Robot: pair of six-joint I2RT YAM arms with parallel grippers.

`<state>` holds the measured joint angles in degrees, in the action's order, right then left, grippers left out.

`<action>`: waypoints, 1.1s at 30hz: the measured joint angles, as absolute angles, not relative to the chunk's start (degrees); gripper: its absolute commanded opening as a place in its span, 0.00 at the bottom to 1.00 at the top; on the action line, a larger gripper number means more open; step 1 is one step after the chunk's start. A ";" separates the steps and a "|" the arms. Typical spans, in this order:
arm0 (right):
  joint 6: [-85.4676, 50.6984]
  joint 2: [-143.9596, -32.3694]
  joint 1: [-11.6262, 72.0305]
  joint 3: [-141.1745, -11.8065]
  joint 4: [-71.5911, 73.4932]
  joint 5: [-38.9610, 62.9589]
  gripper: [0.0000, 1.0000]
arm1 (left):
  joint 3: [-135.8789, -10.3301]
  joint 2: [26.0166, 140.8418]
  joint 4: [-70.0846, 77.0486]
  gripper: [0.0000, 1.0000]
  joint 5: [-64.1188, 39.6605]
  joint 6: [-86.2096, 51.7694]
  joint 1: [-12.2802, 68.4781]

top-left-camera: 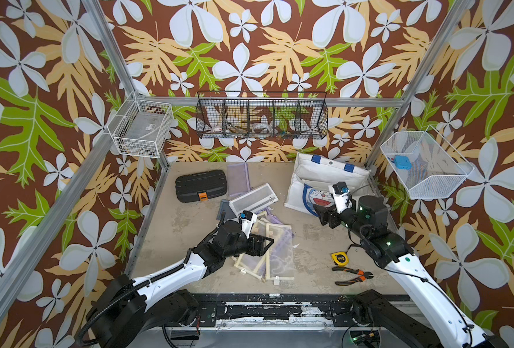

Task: Put the pencil pouch into the canvas bag
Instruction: Pick up the pencil case from the pencil case.

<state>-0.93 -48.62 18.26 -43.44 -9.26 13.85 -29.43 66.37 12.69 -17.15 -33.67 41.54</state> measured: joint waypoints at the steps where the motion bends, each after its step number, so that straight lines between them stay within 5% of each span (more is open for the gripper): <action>1: -4.29 -46.41 18.28 -39.18 -7.70 16.64 0.87 | -29.08 67.70 13.39 0.77 -17.28 -34.48 41.54; 9: -20.12 -45.06 18.87 -19.51 5.19 27.46 0.87 | -27.40 76.12 19.75 0.70 -17.32 -37.41 41.54; 22: -26.26 -62.70 28.18 -13.13 23.03 27.86 0.86 | -26.11 87.46 31.24 0.60 -18.02 -42.92 41.52; 28: -28.25 -69.69 29.28 -11.97 29.82 25.56 0.86 | -25.34 91.59 38.83 0.46 -21.32 -45.76 41.52; 33: -29.15 -74.98 30.02 -11.94 34.02 26.22 0.85 | -25.26 93.76 43.94 0.17 -23.92 -47.86 41.52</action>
